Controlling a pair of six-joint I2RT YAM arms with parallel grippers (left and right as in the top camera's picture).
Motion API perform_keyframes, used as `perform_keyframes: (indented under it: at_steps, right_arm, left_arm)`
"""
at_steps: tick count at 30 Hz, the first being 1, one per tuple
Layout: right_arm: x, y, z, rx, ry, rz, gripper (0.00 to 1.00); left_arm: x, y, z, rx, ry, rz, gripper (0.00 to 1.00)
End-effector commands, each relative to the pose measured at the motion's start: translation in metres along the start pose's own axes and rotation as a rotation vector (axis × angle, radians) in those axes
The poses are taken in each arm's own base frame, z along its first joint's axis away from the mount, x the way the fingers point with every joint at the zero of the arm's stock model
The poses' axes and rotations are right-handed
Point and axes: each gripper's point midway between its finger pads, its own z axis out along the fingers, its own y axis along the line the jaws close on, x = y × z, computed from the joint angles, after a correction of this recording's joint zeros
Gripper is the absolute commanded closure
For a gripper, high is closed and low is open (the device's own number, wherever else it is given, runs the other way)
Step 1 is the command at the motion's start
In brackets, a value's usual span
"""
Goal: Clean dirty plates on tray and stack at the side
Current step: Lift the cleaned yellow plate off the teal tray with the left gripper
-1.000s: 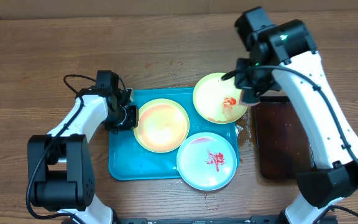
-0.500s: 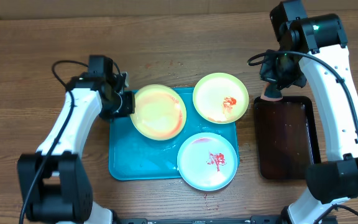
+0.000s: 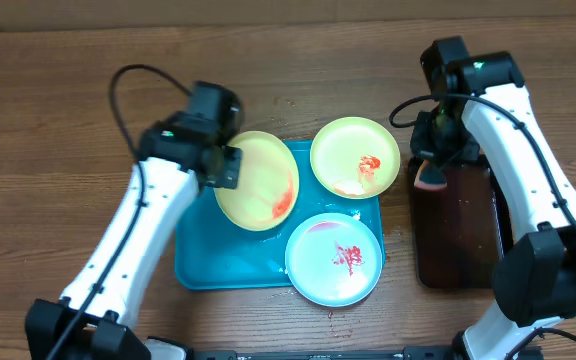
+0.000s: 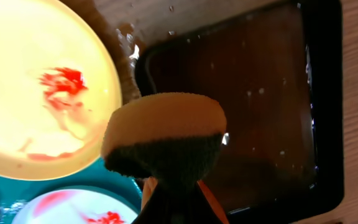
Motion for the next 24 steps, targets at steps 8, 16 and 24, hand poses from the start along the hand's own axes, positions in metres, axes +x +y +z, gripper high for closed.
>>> perform_keyframes:
  at_steps: [8,16,24]
  right_arm:
    - [-0.001,-0.020,0.011,0.021,0.025,0.053,0.96]
    - [-0.003,-0.020,0.011,0.018,0.019,0.055,0.96]
    - [-0.003,-0.020,0.011,0.018,0.019,0.056,0.96]
  left_arm:
    - [-0.006,0.025,-0.042,-0.353,-0.116,-0.057,0.95]
    - [-0.011,0.034,-0.072,-0.547,-0.184,0.043,0.96]
    - [-0.017,0.026,-0.112,-0.775,-0.306,0.208,0.95]
